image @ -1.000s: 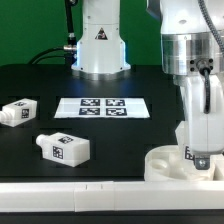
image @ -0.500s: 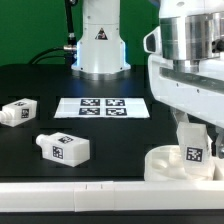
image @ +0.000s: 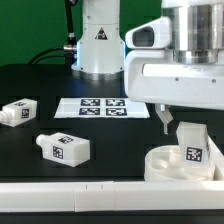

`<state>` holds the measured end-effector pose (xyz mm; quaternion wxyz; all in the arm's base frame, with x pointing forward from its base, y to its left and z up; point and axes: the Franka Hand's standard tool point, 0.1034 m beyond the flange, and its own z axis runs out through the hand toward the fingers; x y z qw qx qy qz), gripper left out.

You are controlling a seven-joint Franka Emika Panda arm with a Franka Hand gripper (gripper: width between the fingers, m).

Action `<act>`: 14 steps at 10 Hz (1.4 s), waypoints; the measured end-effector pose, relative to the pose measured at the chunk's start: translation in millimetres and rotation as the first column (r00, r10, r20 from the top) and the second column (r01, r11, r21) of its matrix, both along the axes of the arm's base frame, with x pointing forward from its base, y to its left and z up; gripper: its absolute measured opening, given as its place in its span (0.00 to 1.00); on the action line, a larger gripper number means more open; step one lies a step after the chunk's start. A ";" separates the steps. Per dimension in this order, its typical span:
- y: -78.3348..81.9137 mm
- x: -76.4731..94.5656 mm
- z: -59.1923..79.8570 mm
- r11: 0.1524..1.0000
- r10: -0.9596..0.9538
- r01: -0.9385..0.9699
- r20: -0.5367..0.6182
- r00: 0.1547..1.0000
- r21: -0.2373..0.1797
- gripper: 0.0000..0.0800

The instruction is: Assemble stool

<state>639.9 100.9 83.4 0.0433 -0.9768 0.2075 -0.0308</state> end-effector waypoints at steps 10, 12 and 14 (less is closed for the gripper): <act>-2.7 0.4 4.0 0.516 0.851 -0.846 -0.038 0.525 -0.132 0.81; 0.7 6.1 -0.4 0.173 0.977 -0.973 -0.101 0.189 -0.155 0.81; -0.4 5.1 -4.2 -0.047 0.990 -0.989 -0.142 -0.027 -0.141 0.81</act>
Offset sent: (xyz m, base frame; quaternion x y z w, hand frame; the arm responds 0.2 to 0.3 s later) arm 0.0000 0.0000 0.0000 0.0000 0.0000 -0.1938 0.9810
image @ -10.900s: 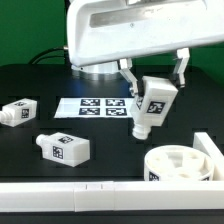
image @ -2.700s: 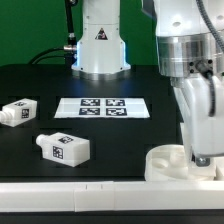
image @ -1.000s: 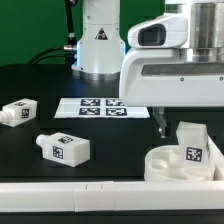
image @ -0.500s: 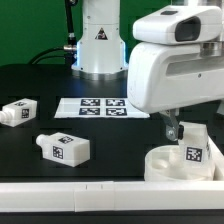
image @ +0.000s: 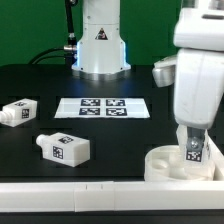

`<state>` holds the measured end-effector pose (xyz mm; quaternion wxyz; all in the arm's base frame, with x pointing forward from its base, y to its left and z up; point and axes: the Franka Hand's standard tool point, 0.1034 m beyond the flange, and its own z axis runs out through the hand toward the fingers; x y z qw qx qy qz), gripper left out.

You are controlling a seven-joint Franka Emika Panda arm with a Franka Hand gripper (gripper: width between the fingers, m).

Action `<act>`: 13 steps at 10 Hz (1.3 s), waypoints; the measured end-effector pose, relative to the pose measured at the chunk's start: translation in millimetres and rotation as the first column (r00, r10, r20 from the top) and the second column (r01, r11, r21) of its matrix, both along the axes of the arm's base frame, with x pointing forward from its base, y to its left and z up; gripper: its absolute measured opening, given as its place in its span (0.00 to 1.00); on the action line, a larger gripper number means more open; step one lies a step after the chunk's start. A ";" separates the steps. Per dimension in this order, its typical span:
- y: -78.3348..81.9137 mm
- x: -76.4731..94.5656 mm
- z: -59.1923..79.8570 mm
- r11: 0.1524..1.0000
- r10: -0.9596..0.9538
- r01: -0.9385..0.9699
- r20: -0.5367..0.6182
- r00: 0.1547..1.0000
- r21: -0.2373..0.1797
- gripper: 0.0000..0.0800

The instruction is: Assemble stool

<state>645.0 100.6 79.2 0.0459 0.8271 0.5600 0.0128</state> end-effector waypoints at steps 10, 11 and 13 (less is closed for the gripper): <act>0.8 7.5 -1.2 0.571 -0.818 0.817 -0.027 0.574 0.085 0.43; 5.3 6.3 -1.7 0.575 -0.816 0.813 -0.002 0.578 0.090 0.43; 4.0 6.2 -1.9 0.448 -0.893 0.889 -0.010 0.451 0.100 0.43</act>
Offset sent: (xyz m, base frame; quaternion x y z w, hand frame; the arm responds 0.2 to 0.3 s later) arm 0.0000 0.0000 0.0000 0.0000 0.0000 0.1296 0.9916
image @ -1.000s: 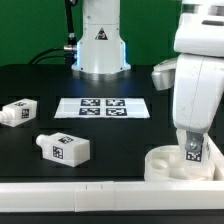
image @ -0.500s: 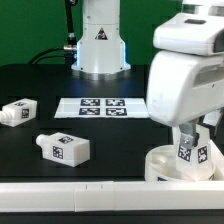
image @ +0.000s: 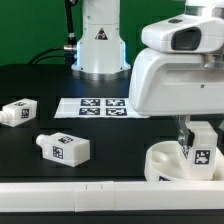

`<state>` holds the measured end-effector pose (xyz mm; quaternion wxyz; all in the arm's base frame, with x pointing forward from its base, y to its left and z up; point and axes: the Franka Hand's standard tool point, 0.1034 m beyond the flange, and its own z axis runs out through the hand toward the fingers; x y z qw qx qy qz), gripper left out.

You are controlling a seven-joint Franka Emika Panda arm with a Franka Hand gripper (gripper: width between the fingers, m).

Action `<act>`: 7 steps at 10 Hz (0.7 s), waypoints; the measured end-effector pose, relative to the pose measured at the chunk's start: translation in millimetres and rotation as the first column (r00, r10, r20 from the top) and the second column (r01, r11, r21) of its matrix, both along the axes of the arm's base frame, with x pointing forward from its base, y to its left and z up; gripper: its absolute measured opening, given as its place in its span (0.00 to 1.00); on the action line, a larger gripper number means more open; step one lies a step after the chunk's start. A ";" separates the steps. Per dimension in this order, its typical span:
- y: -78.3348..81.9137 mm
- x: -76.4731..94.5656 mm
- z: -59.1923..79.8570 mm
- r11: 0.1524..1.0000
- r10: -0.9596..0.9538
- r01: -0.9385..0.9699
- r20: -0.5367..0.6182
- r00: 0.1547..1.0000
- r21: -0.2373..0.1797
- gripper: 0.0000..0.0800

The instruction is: Assemble stool

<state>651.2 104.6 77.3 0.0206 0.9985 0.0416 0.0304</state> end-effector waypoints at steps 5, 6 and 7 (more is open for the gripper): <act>6.4 0.5 -5.3 0.704 -0.700 0.683 0.027 0.714 0.195 0.42; 8.3 0.2 -5.2 0.694 -0.709 0.692 0.025 0.704 0.198 0.42; 9.0 0.0 -5.6 0.639 -0.758 0.741 0.008 0.652 0.208 0.40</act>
Offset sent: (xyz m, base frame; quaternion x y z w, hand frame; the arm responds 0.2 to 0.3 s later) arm -0.0104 -0.0006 -0.0031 0.0706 0.0532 0.5099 0.8557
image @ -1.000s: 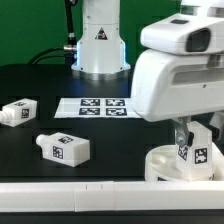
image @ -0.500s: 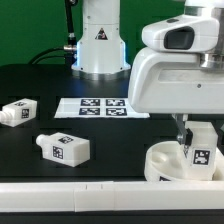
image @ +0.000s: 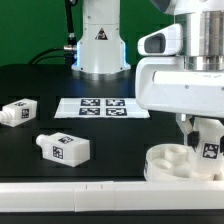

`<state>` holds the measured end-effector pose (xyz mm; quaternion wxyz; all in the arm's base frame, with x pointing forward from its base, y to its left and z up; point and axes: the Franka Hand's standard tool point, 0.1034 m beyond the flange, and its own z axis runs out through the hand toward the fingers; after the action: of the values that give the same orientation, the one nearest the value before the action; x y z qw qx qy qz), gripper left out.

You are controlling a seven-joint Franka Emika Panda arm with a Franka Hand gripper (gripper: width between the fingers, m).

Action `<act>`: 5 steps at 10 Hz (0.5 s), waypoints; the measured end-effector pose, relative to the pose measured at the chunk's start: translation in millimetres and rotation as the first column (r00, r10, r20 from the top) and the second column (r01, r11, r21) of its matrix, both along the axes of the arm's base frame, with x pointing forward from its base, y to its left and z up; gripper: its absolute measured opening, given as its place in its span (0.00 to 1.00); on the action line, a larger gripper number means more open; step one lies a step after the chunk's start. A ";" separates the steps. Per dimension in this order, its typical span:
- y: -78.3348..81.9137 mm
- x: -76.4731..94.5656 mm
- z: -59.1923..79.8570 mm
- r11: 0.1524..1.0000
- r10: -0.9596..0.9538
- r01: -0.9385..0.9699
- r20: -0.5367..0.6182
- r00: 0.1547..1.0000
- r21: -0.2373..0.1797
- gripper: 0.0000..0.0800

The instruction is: Assemble stool

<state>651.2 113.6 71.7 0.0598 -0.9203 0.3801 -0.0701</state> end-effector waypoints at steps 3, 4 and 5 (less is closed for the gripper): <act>-1.0 -0.1 -0.7 1.000 -0.019 0.019 -0.002 1.000 0.002 0.38; -3.6 0.2 -0.3 0.998 0.057 -0.057 -0.003 0.998 -0.011 0.45; -14.0 2.4 2.9 0.980 0.197 -0.197 -0.024 0.980 -0.029 0.68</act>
Offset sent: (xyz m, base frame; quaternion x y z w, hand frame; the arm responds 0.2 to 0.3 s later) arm 0.0000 0.0000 0.0000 0.0000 0.0000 -0.0650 0.9979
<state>653.6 99.7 74.6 0.0479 -0.9549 0.2867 -0.0600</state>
